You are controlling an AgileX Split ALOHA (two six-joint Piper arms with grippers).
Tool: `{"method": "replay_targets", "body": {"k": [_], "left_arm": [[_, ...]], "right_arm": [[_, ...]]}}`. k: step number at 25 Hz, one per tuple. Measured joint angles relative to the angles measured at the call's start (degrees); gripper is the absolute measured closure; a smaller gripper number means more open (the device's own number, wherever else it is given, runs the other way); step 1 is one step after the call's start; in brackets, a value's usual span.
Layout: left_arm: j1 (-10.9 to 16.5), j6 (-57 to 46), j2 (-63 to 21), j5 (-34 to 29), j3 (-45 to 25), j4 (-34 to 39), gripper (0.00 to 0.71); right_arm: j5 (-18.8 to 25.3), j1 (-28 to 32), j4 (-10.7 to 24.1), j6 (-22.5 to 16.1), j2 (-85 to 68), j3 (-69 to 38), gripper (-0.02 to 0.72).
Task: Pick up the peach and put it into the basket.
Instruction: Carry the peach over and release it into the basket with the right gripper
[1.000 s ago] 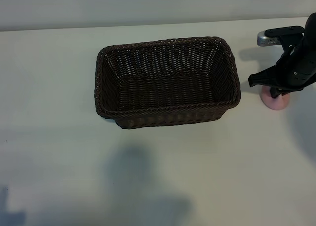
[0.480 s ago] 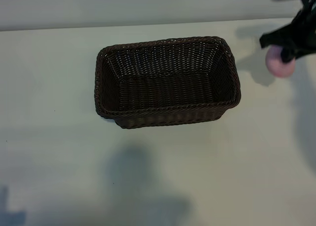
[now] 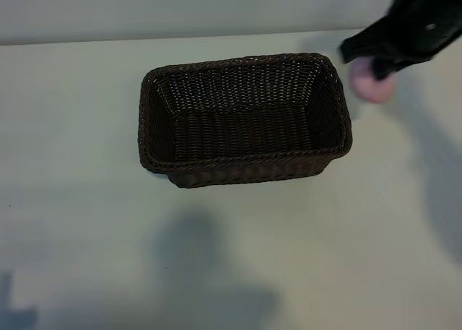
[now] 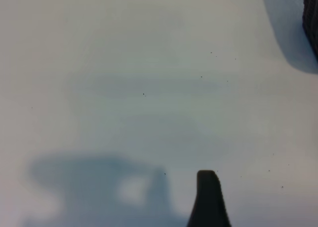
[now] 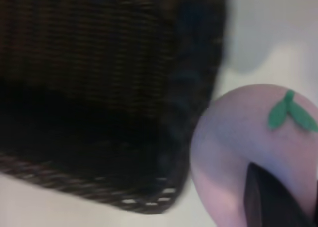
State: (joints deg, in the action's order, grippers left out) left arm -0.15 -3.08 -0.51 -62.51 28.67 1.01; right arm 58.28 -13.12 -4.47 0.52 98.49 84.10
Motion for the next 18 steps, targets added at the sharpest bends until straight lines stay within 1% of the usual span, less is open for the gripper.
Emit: {"method": "replay_targets", "body": {"k": [4, 7, 11, 15, 18], "left_arm": [[0.00, 0.00, 0.00, 0.00, 0.00, 0.00, 0.179], [0.00, 0.00, 0.00, 0.00, 0.00, 0.00, 0.179], [0.00, 0.00, 0.00, 0.00, 0.00, 0.00, 0.179], [0.00, 0.00, 0.00, 0.00, 0.00, 0.00, 0.179], [0.00, 0.00, 0.00, 0.00, 0.00, 0.00, 0.179]], "right_arm": [[-2.18, -6.45, -0.47, -0.17, 0.10, 0.00, 0.662], [-4.11, -9.35, -0.60, -0.98, 0.85, 0.24, 0.662], [-5.93, -10.82, -0.77, -1.36, 3.23, 1.74, 0.662], [-7.54, -10.93, -2.19, -1.36, 6.82, 3.84, 0.662], [-9.51, -10.93, -2.57, -1.36, 9.93, 4.28, 0.662]]}}
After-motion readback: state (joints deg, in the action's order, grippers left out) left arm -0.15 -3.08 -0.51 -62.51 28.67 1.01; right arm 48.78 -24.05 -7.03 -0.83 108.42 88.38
